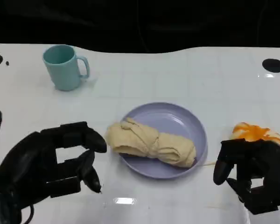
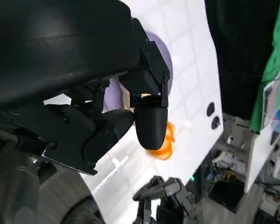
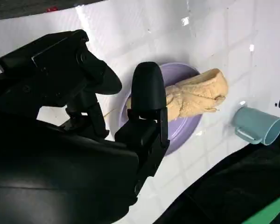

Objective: Grasp the towel on the left side of the plate with the left hand and place it into the plate.

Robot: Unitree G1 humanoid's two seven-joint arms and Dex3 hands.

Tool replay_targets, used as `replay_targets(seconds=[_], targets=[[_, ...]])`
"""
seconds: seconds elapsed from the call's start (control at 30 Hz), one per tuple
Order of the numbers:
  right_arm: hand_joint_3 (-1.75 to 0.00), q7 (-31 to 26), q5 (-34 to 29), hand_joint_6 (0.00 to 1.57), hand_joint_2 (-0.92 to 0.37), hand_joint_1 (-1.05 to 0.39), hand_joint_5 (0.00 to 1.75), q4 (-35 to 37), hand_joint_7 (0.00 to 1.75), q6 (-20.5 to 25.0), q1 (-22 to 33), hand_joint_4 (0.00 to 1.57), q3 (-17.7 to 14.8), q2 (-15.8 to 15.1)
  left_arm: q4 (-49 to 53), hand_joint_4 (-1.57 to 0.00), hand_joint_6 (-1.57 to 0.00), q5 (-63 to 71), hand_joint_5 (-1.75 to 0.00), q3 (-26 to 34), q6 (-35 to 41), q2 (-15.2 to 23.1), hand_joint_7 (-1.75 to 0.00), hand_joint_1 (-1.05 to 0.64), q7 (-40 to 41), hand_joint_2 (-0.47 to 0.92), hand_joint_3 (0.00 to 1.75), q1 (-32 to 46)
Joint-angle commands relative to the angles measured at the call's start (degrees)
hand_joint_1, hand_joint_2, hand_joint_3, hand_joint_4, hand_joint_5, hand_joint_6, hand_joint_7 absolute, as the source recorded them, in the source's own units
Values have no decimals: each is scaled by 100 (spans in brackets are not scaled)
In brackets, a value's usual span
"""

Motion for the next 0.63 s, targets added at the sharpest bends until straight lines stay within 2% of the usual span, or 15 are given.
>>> replay_targets(seconds=[0.03,0.17,0.4,0.63], targets=[[-110,31,55,71,-55,2,175,45,144,-112,54,73,-146,-131,503,-79,-67,172,-175,-342,-158,680,-166,-9,-104,70,107,-6],[-111,15,32,71,-55,2,175,100,143,-253,85,73,-156,-149,792,-77,-66,94,-175,-493,-222,922,-167,-6,-169,67,108,-107],[-111,-1,24,71,-55,2,175,183,144,-460,103,74,-158,-136,875,-78,-68,120,-175,-606,-272,985,-167,-6,-62,65,109,-101],[-112,-9,11,71,-54,2,175,194,145,-453,71,75,-130,-116,876,-78,-70,169,-175,-830,-492,1192,-165,-6,-140,63,111,-59]])
